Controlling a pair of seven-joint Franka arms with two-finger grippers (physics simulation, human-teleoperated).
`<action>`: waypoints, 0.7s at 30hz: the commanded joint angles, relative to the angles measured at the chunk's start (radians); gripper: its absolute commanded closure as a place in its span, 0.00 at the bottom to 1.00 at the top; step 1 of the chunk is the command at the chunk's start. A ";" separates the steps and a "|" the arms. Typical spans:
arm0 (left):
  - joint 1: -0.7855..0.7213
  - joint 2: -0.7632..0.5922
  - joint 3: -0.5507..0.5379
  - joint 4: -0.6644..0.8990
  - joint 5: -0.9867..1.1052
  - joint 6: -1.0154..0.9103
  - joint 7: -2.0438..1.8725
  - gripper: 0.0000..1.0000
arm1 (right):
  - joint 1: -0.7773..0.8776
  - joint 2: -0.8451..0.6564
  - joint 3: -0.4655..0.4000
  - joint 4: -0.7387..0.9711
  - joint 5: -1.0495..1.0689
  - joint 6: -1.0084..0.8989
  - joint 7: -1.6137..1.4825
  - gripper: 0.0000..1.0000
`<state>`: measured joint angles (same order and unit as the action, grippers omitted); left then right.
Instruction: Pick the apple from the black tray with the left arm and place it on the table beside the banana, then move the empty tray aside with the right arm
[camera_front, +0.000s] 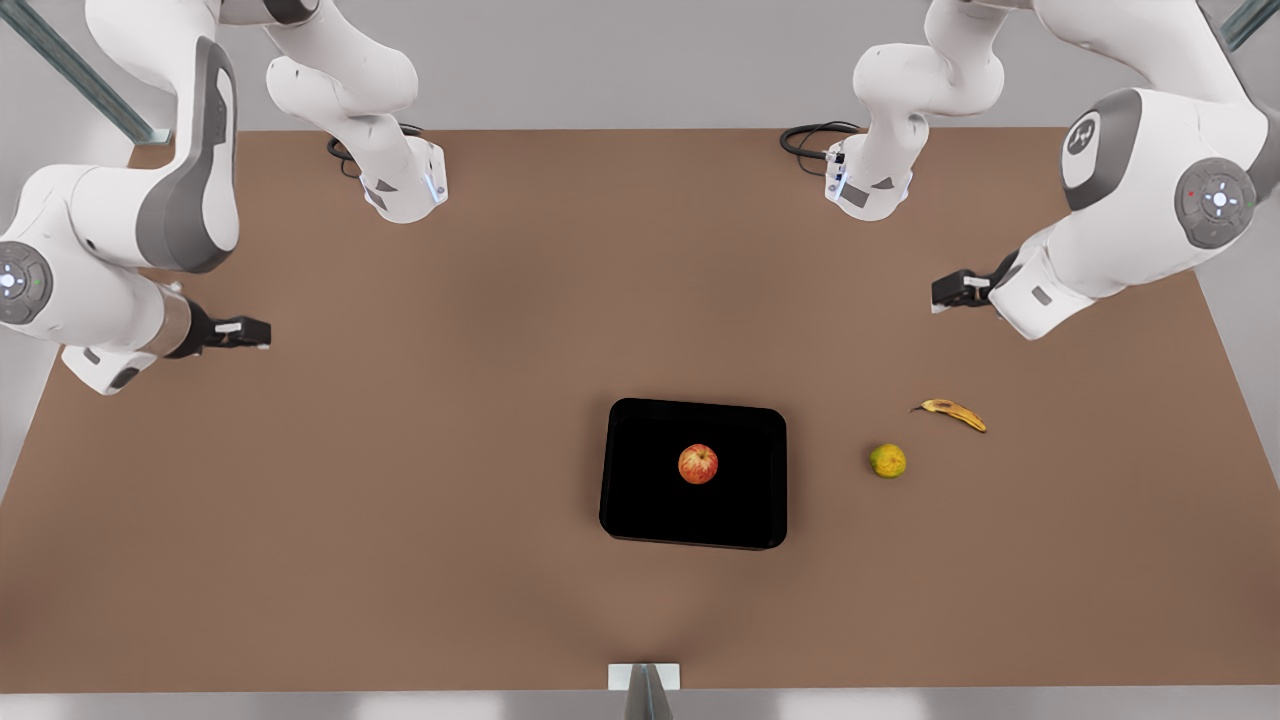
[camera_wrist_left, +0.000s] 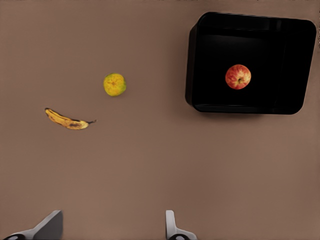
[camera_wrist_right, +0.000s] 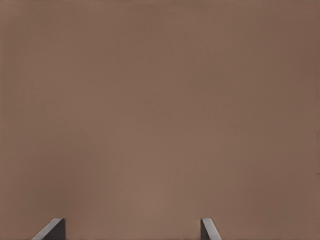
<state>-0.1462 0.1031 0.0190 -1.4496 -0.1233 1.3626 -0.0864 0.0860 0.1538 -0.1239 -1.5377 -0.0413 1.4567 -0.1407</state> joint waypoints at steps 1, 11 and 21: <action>-0.009 0.000 -0.005 -0.002 0.001 0.052 -0.098 0.00 | 0.001 0.000 0.003 0.001 0.000 0.056 -0.071 0.00; -0.367 0.239 -0.033 0.090 0.016 0.277 -0.258 0.00 | 0.009 0.006 0.004 0.001 0.004 0.056 -0.068 0.00; -0.477 0.507 -0.024 0.097 0.060 0.512 -0.569 0.00 | 0.009 0.006 0.006 0.001 0.014 0.054 -0.068 0.00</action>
<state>-0.6240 0.6047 -0.0055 -1.3534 -0.0726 1.7667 -0.3349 0.0950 0.1606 -0.1177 -1.5375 -0.0283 1.5107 -0.1876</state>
